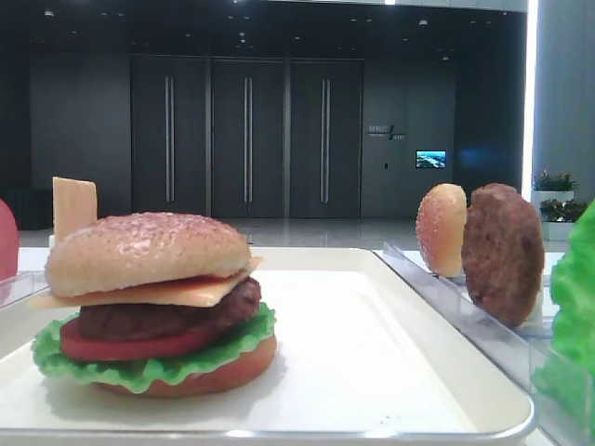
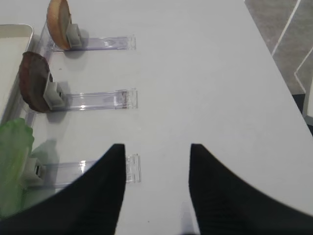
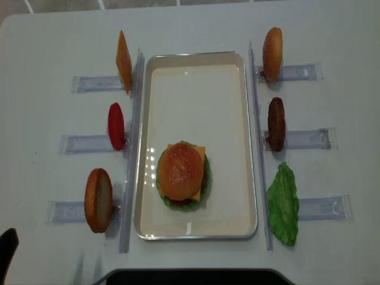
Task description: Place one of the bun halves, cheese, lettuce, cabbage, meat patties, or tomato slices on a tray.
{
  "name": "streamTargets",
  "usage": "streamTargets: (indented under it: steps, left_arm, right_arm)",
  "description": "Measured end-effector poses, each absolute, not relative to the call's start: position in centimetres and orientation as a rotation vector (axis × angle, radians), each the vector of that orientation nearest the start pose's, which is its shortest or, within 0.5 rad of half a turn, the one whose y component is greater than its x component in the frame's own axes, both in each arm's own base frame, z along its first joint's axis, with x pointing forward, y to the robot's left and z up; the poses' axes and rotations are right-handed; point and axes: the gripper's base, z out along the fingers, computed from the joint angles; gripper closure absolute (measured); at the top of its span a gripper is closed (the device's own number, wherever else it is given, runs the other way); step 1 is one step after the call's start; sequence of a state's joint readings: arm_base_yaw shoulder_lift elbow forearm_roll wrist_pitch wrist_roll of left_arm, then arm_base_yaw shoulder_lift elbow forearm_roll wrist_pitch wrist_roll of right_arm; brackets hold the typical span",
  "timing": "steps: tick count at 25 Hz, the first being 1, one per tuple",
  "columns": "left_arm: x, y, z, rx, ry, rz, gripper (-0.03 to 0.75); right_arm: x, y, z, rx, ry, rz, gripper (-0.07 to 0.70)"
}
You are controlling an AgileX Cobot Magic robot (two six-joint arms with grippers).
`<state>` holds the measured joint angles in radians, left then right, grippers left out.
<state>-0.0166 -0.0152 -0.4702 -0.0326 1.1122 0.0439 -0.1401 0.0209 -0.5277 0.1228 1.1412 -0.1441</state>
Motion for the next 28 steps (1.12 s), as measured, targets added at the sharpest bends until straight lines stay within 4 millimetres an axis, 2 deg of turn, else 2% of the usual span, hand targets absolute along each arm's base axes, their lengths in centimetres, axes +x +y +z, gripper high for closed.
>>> streamTargets:
  steps: [9,15,28]
  left_arm:
    - [-0.62,-0.26,26.49,0.066,2.109,-0.023,0.461]
    - [-0.62,-0.26,26.49,0.066,2.109,-0.023,0.465]
    - [-0.62,-0.26,26.49,0.066,2.109,-0.023,0.503]
  right_arm:
    - [-0.98,1.14,27.41,-0.040,2.100,-0.021,0.344]
    - [-1.05,1.07,27.41,-0.103,2.098,0.014,0.344]
    - [-1.04,1.07,27.38,-0.109,2.099,0.019,0.344]
